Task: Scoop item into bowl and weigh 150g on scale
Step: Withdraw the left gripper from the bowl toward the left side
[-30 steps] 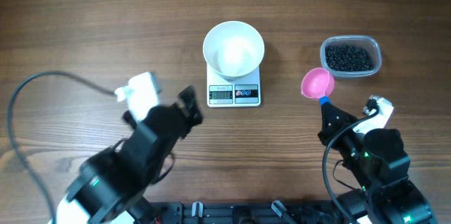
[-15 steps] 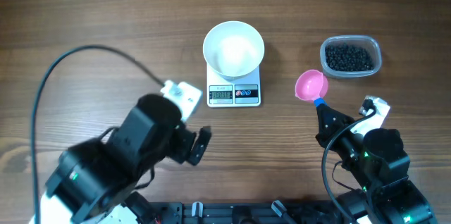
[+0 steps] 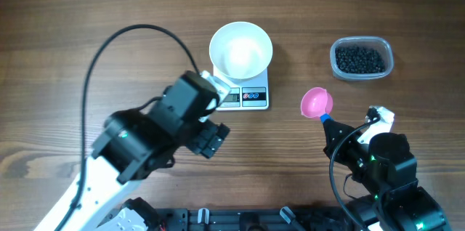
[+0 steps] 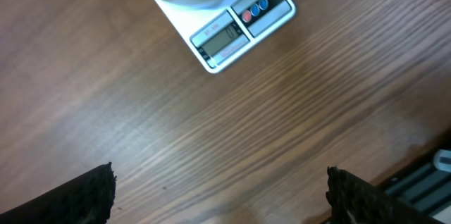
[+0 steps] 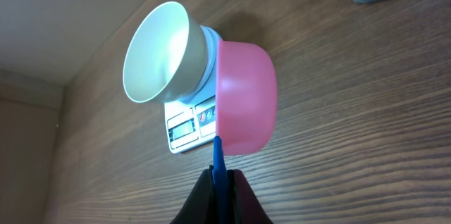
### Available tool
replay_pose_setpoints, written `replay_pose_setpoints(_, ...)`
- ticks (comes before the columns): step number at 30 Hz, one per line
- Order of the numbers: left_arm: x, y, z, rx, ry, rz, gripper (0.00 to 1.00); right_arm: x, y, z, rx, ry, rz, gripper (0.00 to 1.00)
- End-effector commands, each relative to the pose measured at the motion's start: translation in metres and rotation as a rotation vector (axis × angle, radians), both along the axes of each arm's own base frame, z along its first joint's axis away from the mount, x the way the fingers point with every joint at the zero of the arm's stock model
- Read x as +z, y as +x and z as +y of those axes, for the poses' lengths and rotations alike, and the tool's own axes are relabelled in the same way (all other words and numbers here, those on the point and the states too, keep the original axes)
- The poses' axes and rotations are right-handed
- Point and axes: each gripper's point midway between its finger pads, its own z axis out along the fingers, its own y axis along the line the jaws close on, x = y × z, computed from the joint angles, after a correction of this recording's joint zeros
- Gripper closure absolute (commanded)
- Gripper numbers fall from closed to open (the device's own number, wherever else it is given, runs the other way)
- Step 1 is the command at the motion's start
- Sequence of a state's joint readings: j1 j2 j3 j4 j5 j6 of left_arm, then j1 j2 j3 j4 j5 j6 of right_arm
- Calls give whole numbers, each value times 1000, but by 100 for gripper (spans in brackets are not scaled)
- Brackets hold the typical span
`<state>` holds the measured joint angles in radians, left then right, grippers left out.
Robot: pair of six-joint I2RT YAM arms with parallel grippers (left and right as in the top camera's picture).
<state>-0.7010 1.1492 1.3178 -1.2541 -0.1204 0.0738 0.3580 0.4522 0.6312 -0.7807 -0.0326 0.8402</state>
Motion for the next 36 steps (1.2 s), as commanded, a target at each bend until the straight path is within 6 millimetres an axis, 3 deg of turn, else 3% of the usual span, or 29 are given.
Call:
replay_pose_setpoints(1,18,-8,7,-133,-41,-40,0,12,-2,4,40,-3,-34,96)
replay_pose_setpoints(4,19,-4,18,-84,-71,-26,0,11,-3,6,89,-42,-48,96)
replay_pose_setpoints(9,21,-12,6,-207,-140,4,0,11,-3,6,93,-48,-53,96)
replay_pose_setpoints(19,20,-12,6,-200,-142,10,0,9,-4,5,105,-74,-50,96)
replay_pose_setpoints(25,20,-12,6,-200,-142,10,0,8,0,-6,69,-146,-72,96)
replay_pose_setpoints(36,20,-12,6,-200,-141,10,0,11,4,-13,-91,11,-23,96)
